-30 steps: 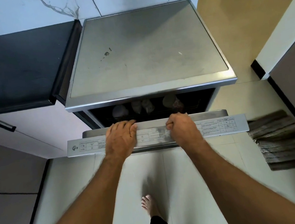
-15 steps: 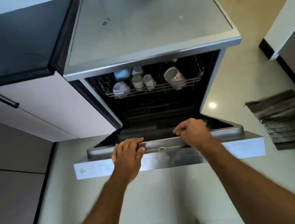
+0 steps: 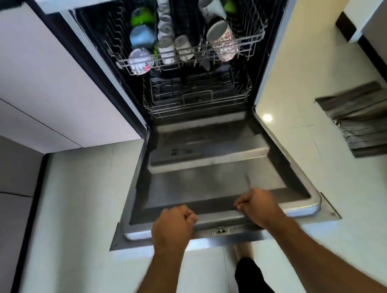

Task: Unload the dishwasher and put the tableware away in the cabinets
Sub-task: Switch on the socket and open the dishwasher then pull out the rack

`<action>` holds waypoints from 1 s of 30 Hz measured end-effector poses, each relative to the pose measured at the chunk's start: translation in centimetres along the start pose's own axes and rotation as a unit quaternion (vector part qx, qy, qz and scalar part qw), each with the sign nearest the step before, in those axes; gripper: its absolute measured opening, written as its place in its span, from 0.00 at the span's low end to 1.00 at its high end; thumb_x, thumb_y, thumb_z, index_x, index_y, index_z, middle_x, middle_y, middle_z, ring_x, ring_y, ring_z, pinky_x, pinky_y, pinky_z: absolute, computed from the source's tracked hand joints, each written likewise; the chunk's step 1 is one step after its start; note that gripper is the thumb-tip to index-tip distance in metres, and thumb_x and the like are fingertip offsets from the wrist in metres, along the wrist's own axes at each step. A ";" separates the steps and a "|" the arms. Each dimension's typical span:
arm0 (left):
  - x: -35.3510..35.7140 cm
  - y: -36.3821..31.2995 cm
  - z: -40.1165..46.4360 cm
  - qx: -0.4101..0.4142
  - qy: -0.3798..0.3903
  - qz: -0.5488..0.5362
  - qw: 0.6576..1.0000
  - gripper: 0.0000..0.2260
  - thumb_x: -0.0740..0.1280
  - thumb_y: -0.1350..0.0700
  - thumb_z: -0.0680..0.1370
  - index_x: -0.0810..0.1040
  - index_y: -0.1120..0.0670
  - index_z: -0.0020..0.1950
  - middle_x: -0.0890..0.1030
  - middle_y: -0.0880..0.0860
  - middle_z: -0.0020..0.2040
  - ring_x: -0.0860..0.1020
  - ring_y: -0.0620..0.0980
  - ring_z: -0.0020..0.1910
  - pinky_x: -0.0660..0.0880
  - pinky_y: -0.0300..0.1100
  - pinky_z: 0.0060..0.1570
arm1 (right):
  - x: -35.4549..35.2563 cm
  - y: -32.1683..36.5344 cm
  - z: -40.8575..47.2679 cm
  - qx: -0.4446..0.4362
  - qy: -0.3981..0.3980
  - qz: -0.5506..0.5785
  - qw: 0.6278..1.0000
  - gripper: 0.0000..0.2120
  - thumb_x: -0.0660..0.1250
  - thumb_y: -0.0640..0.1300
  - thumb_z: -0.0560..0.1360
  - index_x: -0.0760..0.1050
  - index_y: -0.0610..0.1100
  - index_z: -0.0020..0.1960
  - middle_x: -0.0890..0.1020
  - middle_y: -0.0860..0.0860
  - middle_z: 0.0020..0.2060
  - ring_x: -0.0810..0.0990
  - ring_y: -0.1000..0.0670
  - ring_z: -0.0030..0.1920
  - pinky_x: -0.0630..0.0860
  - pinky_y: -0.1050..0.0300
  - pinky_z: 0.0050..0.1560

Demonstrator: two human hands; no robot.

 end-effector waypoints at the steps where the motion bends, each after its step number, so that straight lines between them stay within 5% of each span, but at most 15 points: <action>1: 1.6 0.5 -0.1 -0.001 0.005 0.007 1.000 0.10 0.63 0.41 0.79 0.80 0.44 0.50 0.82 0.45 0.47 0.78 0.46 0.47 0.76 0.42 0.50 | 1.3 -1.1 0.5 0.003 0.011 -0.007 1.000 0.07 0.70 0.40 0.76 0.86 0.47 0.50 0.86 0.52 0.47 0.82 0.53 0.48 0.73 0.66 0.54; 6: 9.1 2.5 -0.3 -0.010 0.026 0.017 0.999 0.10 0.64 0.44 0.78 0.80 0.47 0.49 0.82 0.47 0.45 0.79 0.49 0.48 0.75 0.41 0.47 | 8.0 -6.3 3.1 0.024 0.060 -0.040 0.997 0.07 0.70 0.37 0.73 0.86 0.45 0.45 0.87 0.49 0.41 0.84 0.52 0.43 0.73 0.68 0.40; 9: 13.0 3.5 0.4 -0.008 0.031 -0.002 0.999 0.07 0.65 0.47 0.78 0.79 0.48 0.45 0.80 0.47 0.42 0.79 0.47 0.44 0.78 0.43 0.47 | 11.5 -8.5 4.7 0.013 0.064 -0.053 0.996 0.10 0.66 0.36 0.73 0.85 0.44 0.44 0.86 0.48 0.41 0.84 0.48 0.44 0.79 0.58 0.50; 12: 16.7 4.5 1.2 0.003 0.037 0.001 0.999 0.06 0.65 0.48 0.79 0.79 0.48 0.46 0.80 0.47 0.43 0.79 0.46 0.44 0.79 0.42 0.47 | 14.6 -10.2 6.3 -0.002 0.086 -0.083 0.993 0.08 0.66 0.37 0.74 0.84 0.43 0.47 0.86 0.46 0.44 0.84 0.48 0.47 0.78 0.58 0.54; 19: 23.6 6.6 3.7 0.012 0.041 -0.013 0.999 0.07 0.66 0.47 0.80 0.80 0.48 0.46 0.80 0.46 0.40 0.79 0.42 0.39 0.78 0.33 0.44 | 19.7 -13.6 10.1 -0.023 0.105 -0.140 0.984 0.08 0.68 0.40 0.74 0.85 0.43 0.49 0.86 0.47 0.48 0.83 0.47 0.52 0.76 0.60 0.56; 27: 28.0 7.5 5.6 0.032 0.045 0.028 0.998 0.07 0.65 0.50 0.80 0.80 0.51 0.49 0.80 0.48 0.42 0.78 0.46 0.43 0.78 0.38 0.45 | 22.8 -16.8 12.2 0.010 0.078 -0.135 0.988 0.09 0.67 0.39 0.75 0.84 0.41 0.52 0.84 0.45 0.49 0.83 0.46 0.50 0.78 0.59 0.48; 30: 28.9 7.8 5.9 0.035 0.041 0.038 0.998 0.07 0.66 0.49 0.80 0.80 0.50 0.49 0.80 0.48 0.43 0.77 0.47 0.45 0.78 0.40 0.45 | 23.5 -17.5 12.8 0.009 0.065 -0.147 0.987 0.07 0.69 0.38 0.75 0.84 0.41 0.50 0.85 0.45 0.47 0.83 0.47 0.47 0.79 0.58 0.53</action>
Point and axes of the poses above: each hand's wrist, its own z-axis towards the middle knuckle, its own x-axis out of the palm, y = z × x, the point moved 9 cm from there along z, towards the middle knuckle
